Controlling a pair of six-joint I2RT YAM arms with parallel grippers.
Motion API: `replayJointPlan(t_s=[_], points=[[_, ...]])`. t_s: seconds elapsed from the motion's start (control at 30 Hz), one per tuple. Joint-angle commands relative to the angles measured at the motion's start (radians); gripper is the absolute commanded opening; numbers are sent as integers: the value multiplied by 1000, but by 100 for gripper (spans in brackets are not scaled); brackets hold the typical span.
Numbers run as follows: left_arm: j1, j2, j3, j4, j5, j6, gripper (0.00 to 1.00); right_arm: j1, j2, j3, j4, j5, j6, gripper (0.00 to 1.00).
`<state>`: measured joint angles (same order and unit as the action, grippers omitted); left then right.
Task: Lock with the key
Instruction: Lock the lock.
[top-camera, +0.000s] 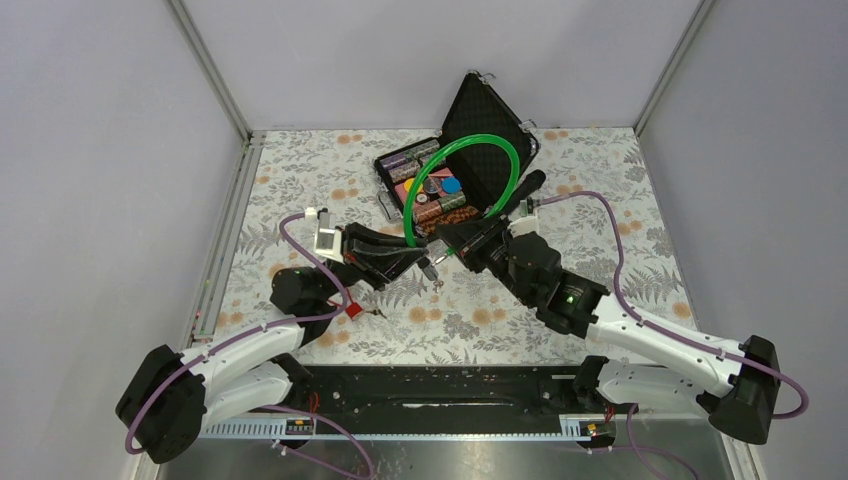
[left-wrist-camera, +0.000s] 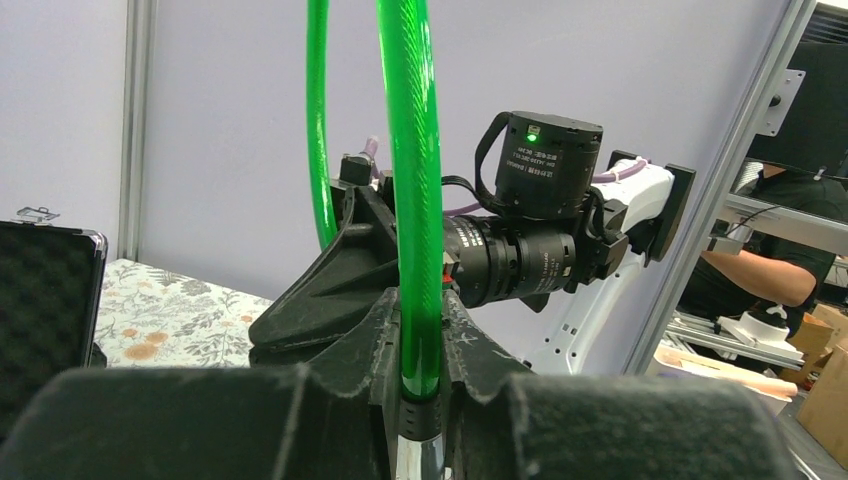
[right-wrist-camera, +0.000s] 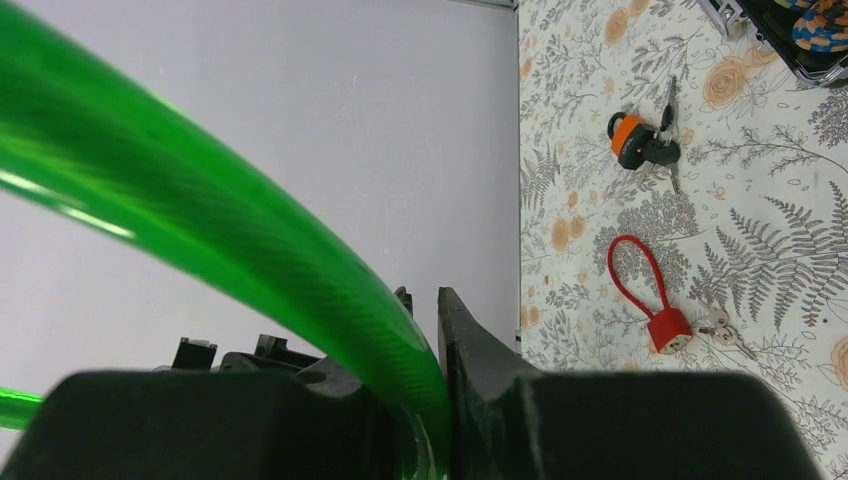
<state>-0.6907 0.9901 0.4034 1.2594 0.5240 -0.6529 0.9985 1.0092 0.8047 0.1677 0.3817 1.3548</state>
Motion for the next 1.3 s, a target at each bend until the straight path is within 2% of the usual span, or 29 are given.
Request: replayJointPlan(t_s=[0.0,0.17,0.33,0.47,0.67,0.8,1.1,1.27], points=[[-4,-4,32,77,34,-16,0,10,16,66,52,0,-14,0],[-4,-1,34,70,18,-11,0,9,17,69,65,-19,-21,0],[-3,-1,29,17,-73,14,0,10,28,88,74,-64,-40,0],[-4,18,19,36,-105,28,0,15,58,104,72,-104,-21,0],[-3,54,13,86,-116,28,0,38,119,150,34,-142,-12,0],[-4,43,3,128,-106,16,0,40,131,118,58,-133,53,0],[-4,7,-28,70,-161,86,0,41,136,146,76,-196,51,0],[-4,7,-26,127,-194,76,0,40,124,116,75,-189,38,9]])
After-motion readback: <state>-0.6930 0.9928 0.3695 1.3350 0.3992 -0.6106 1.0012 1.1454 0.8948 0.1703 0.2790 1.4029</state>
